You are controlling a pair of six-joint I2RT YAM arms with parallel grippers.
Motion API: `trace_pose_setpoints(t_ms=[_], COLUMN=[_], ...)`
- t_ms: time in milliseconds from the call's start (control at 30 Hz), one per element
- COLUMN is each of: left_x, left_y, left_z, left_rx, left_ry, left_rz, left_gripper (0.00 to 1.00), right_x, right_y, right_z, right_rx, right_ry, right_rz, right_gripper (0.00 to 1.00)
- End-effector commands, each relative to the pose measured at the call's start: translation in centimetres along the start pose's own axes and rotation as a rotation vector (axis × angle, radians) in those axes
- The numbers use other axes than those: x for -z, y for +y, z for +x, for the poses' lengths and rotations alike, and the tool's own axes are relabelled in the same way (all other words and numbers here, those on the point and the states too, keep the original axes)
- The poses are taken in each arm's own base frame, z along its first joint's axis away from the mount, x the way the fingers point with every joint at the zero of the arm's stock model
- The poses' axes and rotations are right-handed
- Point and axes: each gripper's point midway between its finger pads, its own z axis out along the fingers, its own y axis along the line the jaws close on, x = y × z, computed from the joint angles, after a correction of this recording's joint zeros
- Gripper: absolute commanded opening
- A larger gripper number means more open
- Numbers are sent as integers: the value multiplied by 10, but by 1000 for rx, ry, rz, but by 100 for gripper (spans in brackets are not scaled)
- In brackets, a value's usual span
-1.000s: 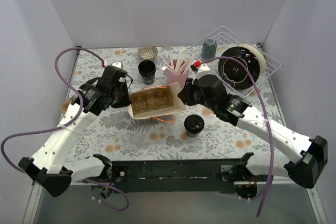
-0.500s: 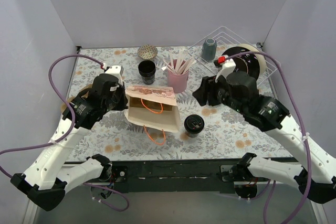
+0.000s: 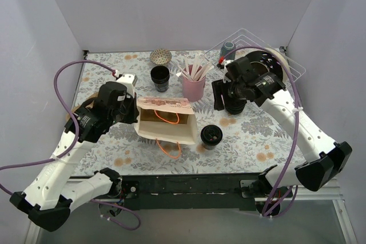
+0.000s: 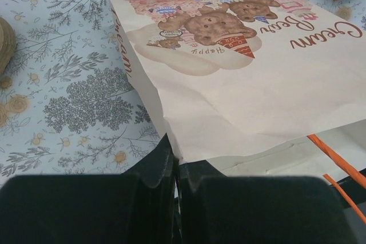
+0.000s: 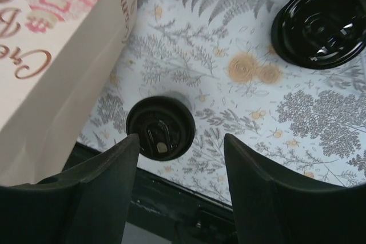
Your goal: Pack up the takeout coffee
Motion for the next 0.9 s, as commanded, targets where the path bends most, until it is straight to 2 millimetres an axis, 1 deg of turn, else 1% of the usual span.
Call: trace_pose_setpoints(t_ms=[0, 33, 100, 200, 267, 333, 467, 567, 633, 700, 733, 800, 867], left_x=[20, 22, 27, 33, 34, 35, 37, 38, 37, 35, 35, 35, 35], left_y=[-4, -3, -3, -2, -3, -3, -2, 0, 1, 0, -1, -2, -3], left_z=[-4, -6, -7, -7, -6, -7, -9, -9, -9, -9, -9, -8, -9], left_rx=[-15, -13, -18, -34, -43, -44, -42, -42, -42, -43, -44, -43, -41], left_ry=[-2, -7, -16, -19, -21, -25, -28, -30, -34, -21, -20, -17, -17], left_rz=[34, 33, 36, 41, 54, 52, 45, 39, 31, 31, 38, 43, 45], left_gripper=[0, 0, 0, 0, 0, 0, 0, 0, 0, 0, 0, 0, 0], right_x=[-2, -7, -11, -16, -21, -27, -35, -41, -45, -50, -52, -56, -61], right_y=[23, 24, 36, 47, 51, 52, 48, 41, 42, 46, 46, 47, 40], right_z=[30, 38, 48, 64, 71, 76, 80, 94, 102, 104, 108, 108, 109], right_rx=[-25, -47, -40, -5, 10, 13, 40, 47, 45, 49, 46, 48, 58], right_ry=[104, 133, 166, 218, 237, 270, 288, 346, 362, 348, 355, 349, 339], right_rz=[-141, -140, -175, -155, -148, -140, -103, -66, -67, -75, -70, -63, -18], right_gripper=[70, 70, 71, 77, 81, 82, 83, 82, 82, 82, 82, 82, 83])
